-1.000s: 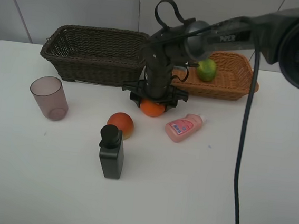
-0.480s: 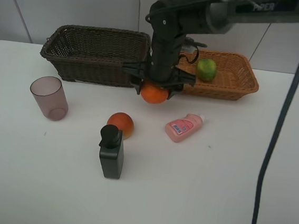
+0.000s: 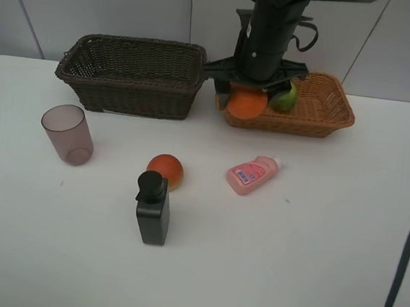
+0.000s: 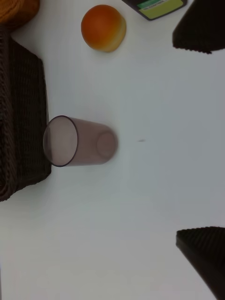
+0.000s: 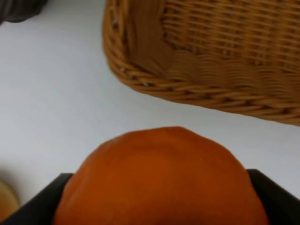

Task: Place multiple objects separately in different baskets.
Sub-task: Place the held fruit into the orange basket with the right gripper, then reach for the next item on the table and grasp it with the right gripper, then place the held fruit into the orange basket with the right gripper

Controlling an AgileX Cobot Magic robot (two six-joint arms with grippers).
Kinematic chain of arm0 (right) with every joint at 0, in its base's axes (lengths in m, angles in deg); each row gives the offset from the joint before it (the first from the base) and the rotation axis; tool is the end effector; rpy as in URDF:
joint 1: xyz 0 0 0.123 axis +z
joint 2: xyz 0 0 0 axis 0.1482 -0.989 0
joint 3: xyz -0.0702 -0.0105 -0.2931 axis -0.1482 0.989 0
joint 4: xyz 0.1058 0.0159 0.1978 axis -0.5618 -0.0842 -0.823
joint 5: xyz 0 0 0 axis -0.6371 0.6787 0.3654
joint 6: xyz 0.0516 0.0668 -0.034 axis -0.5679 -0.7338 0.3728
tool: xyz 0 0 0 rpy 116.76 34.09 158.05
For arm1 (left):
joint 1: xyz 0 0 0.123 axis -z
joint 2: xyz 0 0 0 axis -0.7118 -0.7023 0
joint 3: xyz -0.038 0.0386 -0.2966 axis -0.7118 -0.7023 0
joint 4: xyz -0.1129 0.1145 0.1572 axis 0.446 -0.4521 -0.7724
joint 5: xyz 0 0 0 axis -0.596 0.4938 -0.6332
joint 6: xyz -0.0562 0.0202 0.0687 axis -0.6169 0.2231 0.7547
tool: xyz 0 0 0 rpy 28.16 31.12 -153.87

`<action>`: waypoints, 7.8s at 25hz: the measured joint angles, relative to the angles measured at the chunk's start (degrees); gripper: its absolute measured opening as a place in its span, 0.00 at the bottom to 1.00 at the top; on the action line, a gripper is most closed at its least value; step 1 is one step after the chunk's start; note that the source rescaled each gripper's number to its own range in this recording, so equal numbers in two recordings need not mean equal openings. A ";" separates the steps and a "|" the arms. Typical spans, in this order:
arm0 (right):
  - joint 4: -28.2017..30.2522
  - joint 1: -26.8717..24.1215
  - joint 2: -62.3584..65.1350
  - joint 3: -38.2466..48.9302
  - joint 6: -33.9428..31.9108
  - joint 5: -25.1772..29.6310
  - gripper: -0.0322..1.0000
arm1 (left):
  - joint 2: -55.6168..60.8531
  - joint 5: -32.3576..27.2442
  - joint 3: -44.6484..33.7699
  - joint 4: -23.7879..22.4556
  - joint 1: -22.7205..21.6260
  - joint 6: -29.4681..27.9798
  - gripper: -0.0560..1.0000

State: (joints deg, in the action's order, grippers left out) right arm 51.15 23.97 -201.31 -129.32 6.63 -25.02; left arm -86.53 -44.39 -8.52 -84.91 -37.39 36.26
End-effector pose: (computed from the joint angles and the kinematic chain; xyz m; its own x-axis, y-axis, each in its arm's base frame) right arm 0.3574 0.2096 0.2423 -0.9331 -0.2422 -0.2657 -0.2268 0.9700 -0.0877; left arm -0.0468 0.0058 0.2648 -0.4436 0.0470 -0.8950 0.1410 0.9898 -0.0179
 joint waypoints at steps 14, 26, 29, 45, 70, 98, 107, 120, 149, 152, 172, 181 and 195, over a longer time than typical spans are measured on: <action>2.00 -15.48 0.06 0.00 5.69 -5.16 0.48 | 0.00 0.00 0.00 0.05 0.00 0.00 0.96; 7.40 -20.38 -3.84 0.05 5.74 -14.32 0.48 | 0.00 0.00 0.00 0.02 0.00 0.00 0.96; 7.46 -20.80 -5.20 0.05 5.68 -15.57 0.48 | 0.00 0.00 0.00 0.02 0.00 0.00 0.96; 7.30 -20.88 -8.33 0.05 5.49 -17.36 0.69 | 0.00 0.00 0.00 0.02 0.00 0.00 0.96; 0.17 -12.79 -1.03 0.05 5.42 -1.55 0.88 | 0.00 0.00 0.00 0.02 0.00 0.00 0.96; -5.75 13.91 1.20 0.05 7.76 -0.51 0.88 | 0.00 0.00 0.00 0.02 0.00 0.00 0.96; -5.74 14.59 -5.77 0.05 -1.62 -5.54 0.88 | 0.00 0.00 0.00 0.02 0.00 0.00 0.96; -3.07 16.12 -11.64 0.05 -7.72 -10.85 0.88 | 0.00 0.00 0.00 0.02 0.00 0.00 0.96; -2.88 16.79 -15.82 0.05 -7.90 -12.74 0.26 | 0.00 0.00 0.00 0.02 0.00 0.00 0.96; -2.88 16.79 -15.87 0.05 -7.90 -12.70 0.24 | 0.00 0.00 0.00 0.02 0.00 0.00 0.96; -2.64 16.79 -15.73 0.05 -7.79 -12.40 0.24 | 0.00 0.00 0.00 0.02 0.00 0.00 0.96; 2.93 16.41 -7.00 0.05 -6.18 -11.50 0.24 | 0.00 0.00 0.00 0.02 0.00 0.00 0.96; 3.07 5.43 -1.60 0.05 -1.28 -7.66 0.24 | 0.00 0.00 0.00 0.02 0.00 0.00 0.96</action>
State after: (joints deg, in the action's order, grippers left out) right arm 54.22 29.40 -202.91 -129.27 5.35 -32.67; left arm -86.53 -44.39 -8.52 -84.90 -37.39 36.26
